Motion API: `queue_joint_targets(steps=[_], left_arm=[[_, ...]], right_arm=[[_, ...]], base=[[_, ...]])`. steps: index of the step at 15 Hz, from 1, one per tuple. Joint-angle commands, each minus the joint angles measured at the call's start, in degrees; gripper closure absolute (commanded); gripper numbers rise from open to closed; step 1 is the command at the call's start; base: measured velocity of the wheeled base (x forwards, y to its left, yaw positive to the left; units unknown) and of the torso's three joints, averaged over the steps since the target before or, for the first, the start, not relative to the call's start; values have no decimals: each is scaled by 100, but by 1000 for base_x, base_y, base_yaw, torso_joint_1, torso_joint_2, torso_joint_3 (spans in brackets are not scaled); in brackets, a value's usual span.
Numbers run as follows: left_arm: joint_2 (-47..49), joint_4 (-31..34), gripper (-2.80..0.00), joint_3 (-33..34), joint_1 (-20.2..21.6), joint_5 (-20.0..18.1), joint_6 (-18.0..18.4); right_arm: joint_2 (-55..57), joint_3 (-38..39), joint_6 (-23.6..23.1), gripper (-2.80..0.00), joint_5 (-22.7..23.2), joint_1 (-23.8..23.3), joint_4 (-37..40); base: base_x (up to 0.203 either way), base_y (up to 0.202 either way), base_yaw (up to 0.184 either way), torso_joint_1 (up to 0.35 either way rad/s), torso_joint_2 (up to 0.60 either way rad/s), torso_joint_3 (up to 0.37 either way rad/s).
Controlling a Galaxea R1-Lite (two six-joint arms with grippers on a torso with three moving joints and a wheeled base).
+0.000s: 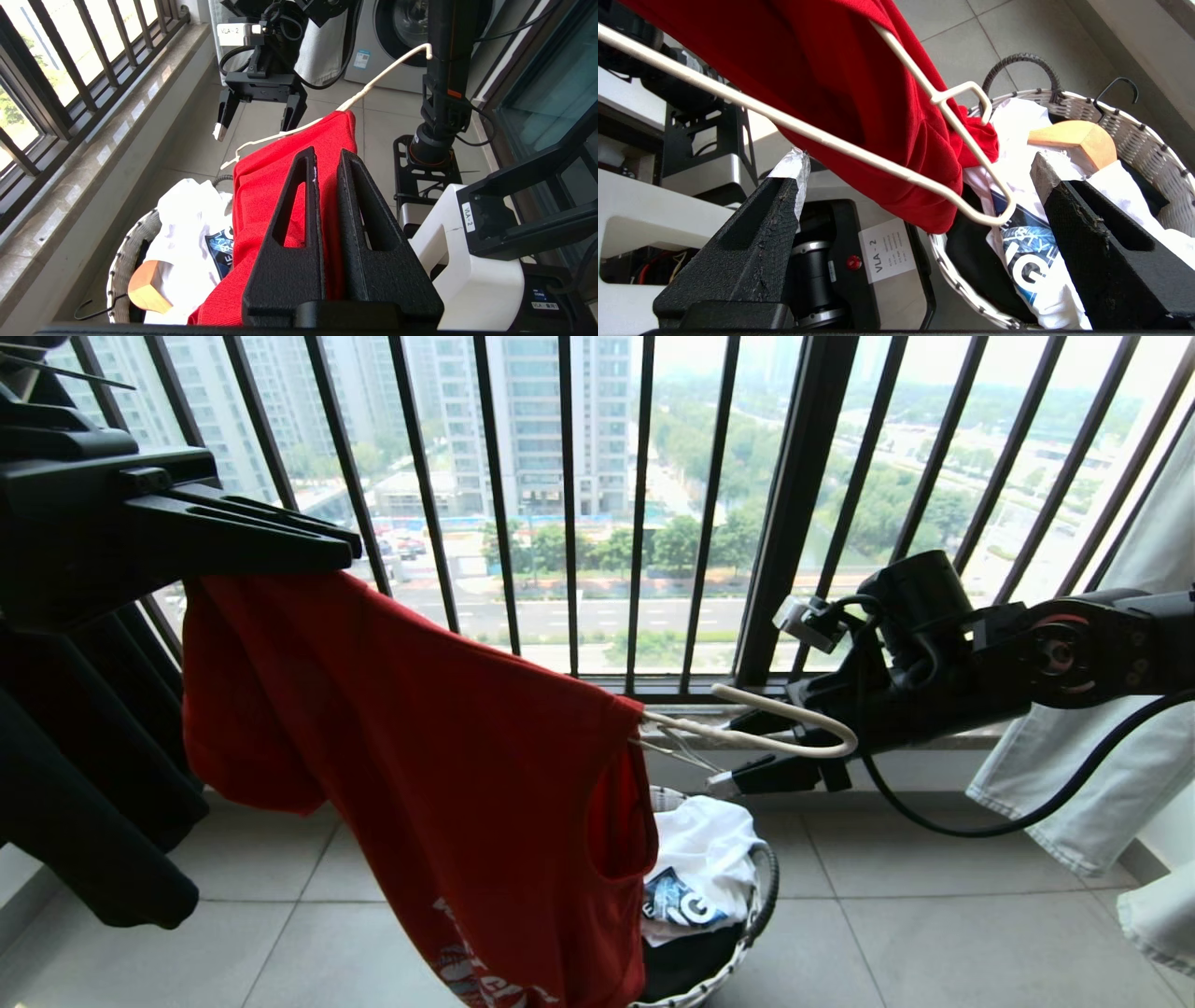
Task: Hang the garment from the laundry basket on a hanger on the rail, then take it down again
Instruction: Hang the clothes on the clothes rack
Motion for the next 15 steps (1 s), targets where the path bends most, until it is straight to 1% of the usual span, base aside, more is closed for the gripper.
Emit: queue_joint_targets(steps=[1, 2, 3, 4, 6, 9, 11, 15], left_arm=[[-37, 29, 0, -1, 23, -38, 20], [-38, 29, 0, -1, 67, -38, 20], [-53, 29, 0, -1, 75, -85, 20], [-45, 29, 0, -4, 101, -188, 20], [-28, 29, 0, -9, 111, -241, 20], [-27, 29, 0, -23, 111, -241, 20], [-28, 29, 0, -36, 111, -241, 20], [-45, 29, 0, -36, 146, -241, 20]], right_arm=[[-58, 139, 130, -280, 17, 162, -486], [-21, 222, 138, -280, -51, 259, -741], [90, 267, 139, -280, -237, 314, -954], [126, 355, 145, -280, -367, 358, -1180], [151, 508, 140, -280, -403, 394, -1538], [264, 523, 128, -280, -437, 388, -1852], [369, 548, 113, -280, -559, 408, -2058], [537, 540, 113, -280, -1005, 481, -2443]], base=[[0, 0, 0, 0, 0, 0], [0, 0, 0, 0, 0, 0], [0, 0, 0, 0, 0, 0], [0, 0, 0, 0, 0, 0], [0, 0, 0, 0, 0, 0], [0, 0, 0, 0, 0, 0], [0, 0, 0, 0, 0, 0], [0, 0, 0, 0, 0, 0]])
